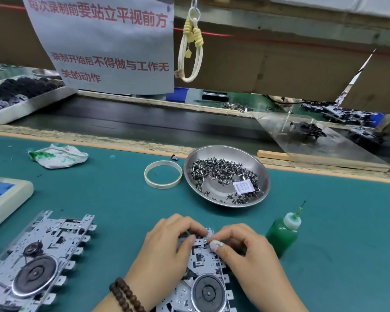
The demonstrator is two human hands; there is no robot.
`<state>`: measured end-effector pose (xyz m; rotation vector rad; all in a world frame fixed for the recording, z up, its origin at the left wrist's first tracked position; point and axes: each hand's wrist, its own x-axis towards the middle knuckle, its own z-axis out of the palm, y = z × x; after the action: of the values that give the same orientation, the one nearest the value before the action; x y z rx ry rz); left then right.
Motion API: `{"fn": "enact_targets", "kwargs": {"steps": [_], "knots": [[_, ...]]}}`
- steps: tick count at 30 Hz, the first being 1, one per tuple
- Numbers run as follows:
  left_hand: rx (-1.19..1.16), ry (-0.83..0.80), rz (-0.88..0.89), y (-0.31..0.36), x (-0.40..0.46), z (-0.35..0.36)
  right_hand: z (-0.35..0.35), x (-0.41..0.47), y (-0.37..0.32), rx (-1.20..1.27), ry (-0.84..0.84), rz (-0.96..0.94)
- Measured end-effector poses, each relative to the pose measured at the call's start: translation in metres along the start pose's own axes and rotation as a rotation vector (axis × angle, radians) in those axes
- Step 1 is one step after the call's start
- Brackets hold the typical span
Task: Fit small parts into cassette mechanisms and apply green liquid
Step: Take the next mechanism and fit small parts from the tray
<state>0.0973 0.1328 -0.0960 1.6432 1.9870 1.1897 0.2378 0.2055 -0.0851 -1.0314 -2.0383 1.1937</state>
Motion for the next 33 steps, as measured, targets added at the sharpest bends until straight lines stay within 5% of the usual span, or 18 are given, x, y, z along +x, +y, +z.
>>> {"fn": "enact_targets", "kwargs": {"steps": [17,33], "knots": [[-0.021,0.006,-0.066,0.0045,-0.0020,0.0027,0.0006,0.0003,-0.0029,-0.027,-0.013,0.048],[-0.043,0.020,-0.140,0.0044,-0.0007,0.0045,0.0039,-0.0041,-0.0004,0.232,-0.092,0.208]]}}
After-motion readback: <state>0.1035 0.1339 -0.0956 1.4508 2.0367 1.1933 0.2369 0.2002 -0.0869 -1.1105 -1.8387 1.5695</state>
